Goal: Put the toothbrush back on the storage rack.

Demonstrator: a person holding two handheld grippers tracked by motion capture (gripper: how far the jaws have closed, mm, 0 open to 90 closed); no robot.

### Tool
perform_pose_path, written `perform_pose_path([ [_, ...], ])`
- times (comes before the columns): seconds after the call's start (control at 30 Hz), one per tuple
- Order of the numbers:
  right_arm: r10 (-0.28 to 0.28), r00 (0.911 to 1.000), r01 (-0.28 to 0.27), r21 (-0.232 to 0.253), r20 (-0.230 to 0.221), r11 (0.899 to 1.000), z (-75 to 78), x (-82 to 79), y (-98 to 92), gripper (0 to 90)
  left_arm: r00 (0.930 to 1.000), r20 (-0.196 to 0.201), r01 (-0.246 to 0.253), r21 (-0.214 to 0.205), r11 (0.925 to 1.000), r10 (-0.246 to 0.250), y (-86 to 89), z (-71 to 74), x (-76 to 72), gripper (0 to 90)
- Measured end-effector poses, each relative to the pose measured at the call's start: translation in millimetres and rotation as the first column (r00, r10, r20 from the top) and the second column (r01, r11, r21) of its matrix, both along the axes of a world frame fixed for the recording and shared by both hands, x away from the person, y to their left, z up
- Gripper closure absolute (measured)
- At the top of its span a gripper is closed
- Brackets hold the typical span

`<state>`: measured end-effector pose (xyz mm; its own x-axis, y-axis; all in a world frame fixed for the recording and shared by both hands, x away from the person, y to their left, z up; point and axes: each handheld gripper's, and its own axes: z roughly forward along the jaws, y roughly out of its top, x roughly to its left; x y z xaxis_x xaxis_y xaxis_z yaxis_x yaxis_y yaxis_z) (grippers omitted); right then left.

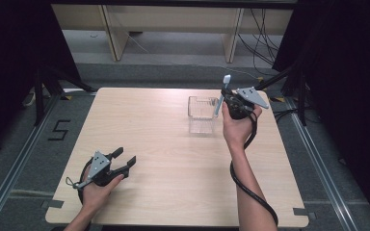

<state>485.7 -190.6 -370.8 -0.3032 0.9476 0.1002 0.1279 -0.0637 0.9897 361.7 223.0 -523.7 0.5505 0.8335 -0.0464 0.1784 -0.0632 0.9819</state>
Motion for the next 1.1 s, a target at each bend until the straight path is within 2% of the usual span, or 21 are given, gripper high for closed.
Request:
perform_pose_path([
  [0.23,0.001,1.0,-0.001,-0.001,-0.002,1.0,-4.5,1.8,0.6,85.6,1.0,-0.001,0.0,-0.002,1.0,0.0,0.1,0.0,0.0,34.5],
  [0.27,0.002,0.9999,-0.002,0.006,-0.014,1.0,-5.5,1.2,1.4,85.6,1.0,-0.001,0.0,-0.003,1.0,0.0,0.1,0.0,-0.1,34.6],
  [0.3,0.002,1.0,-0.002,-0.003,-0.004,1.0,-6.9,2.2,1.5,85.6,1.0,-0.002,-0.001,-0.005,1.0,0.001,0.0,0.0,-0.2,34.6],
  [0.5,0.004,0.9997,-0.005,-0.017,-0.024,1.0,-12.4,3.0,3.2,85.5,1.0,-0.004,0.0,-0.005,1.0,0.0,0.4,0.0,-0.1,34.5],
  [0.67,0.007,0.9997,-0.007,0.003,-0.025,1.0,-17.0,3.2,7.4,85.4,1.0,-0.002,0.0,-0.004,1.0,0.0,0.3,0.0,-0.2,34.6],
  [0.9,0.013,0.9996,-0.013,-0.017,-0.027,1.0,-21.5,5.0,8.1,85.3,1.0,-0.003,0.001,-0.006,1.0,-0.001,0.2,0.0,-0.4,34.5],
  [1.03,0.008,0.9995,-0.009,-0.003,-0.029,1.0,-22.8,4.4,8.3,85.3,1.0,-0.003,0.001,-0.006,1.0,-0.001,0.1,0.0,-0.4,34.5],
  [1.1,0.008,0.9997,-0.009,-0.02,-0.025,1.0,-24.2,4.3,7.2,85.3,1.0,-0.003,0.002,-0.004,1.0,-0.002,0.0,0.0,-0.4,34.6],
])
